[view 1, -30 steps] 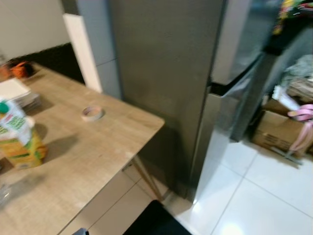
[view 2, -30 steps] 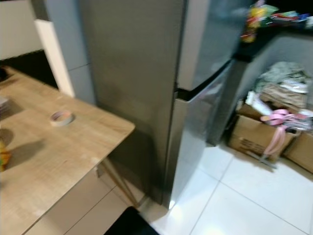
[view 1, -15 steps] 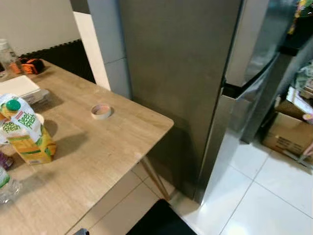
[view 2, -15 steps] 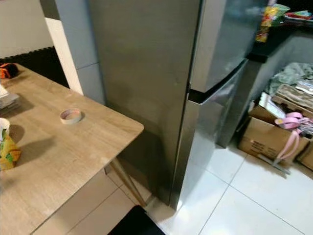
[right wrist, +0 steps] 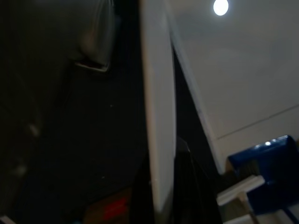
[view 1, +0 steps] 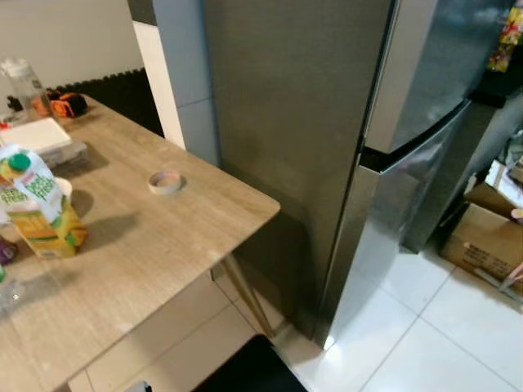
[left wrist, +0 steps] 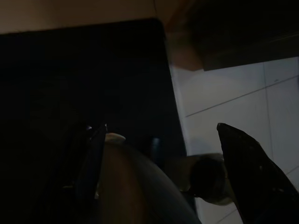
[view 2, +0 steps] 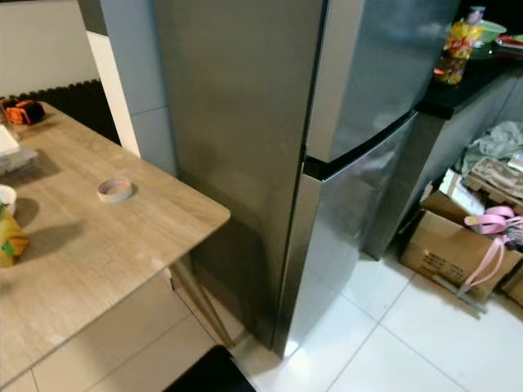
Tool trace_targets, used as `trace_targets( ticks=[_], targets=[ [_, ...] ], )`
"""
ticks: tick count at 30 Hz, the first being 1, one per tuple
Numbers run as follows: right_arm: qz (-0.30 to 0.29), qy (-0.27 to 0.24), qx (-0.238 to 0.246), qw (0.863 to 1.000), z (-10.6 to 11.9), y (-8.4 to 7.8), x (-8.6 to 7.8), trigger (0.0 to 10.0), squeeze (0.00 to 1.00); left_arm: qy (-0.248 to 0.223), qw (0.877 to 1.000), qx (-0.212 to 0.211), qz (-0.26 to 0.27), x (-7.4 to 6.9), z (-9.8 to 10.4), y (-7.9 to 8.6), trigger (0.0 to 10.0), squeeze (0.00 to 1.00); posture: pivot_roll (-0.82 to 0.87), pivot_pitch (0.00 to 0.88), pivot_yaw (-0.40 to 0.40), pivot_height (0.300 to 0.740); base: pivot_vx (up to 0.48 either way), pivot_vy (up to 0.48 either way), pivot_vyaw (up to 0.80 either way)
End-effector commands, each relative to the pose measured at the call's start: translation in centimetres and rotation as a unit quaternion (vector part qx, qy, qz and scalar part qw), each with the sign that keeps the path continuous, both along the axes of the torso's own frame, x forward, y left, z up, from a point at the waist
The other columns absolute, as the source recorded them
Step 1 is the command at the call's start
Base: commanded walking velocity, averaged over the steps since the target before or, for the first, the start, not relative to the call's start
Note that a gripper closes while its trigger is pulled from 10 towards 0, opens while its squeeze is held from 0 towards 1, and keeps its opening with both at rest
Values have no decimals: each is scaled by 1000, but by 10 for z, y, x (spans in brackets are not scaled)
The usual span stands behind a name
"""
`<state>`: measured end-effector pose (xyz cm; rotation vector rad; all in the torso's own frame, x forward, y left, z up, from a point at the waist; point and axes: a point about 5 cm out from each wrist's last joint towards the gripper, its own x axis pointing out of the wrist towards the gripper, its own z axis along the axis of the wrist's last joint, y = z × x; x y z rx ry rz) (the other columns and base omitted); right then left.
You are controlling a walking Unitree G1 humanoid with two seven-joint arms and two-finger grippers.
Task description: Restocking fridge
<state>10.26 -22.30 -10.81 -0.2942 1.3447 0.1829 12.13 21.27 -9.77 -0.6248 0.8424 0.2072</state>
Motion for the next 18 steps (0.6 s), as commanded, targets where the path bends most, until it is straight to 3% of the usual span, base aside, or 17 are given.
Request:
trace_targets(
  ticks=[1,13,18],
  targets=[
    [-1,-7,-3,1000,1,-2,4,10000,0,-1,1000,-6,-6,1,0,-3,10000,0,-71,0,19,740,0,-454,0],
    [3,-11,-2,1000,2,-5,5,10000,0,-3,1000,-7,-13,2,0,-3,10000,0,-72,0,19,740,0,-456,0],
    [-8,-15,29,999,3,-2,8,10000,0,-6,1000,-8,-16,5,1,-4,10000,0,-72,0,19,740,0,-455,0]
  ],
)
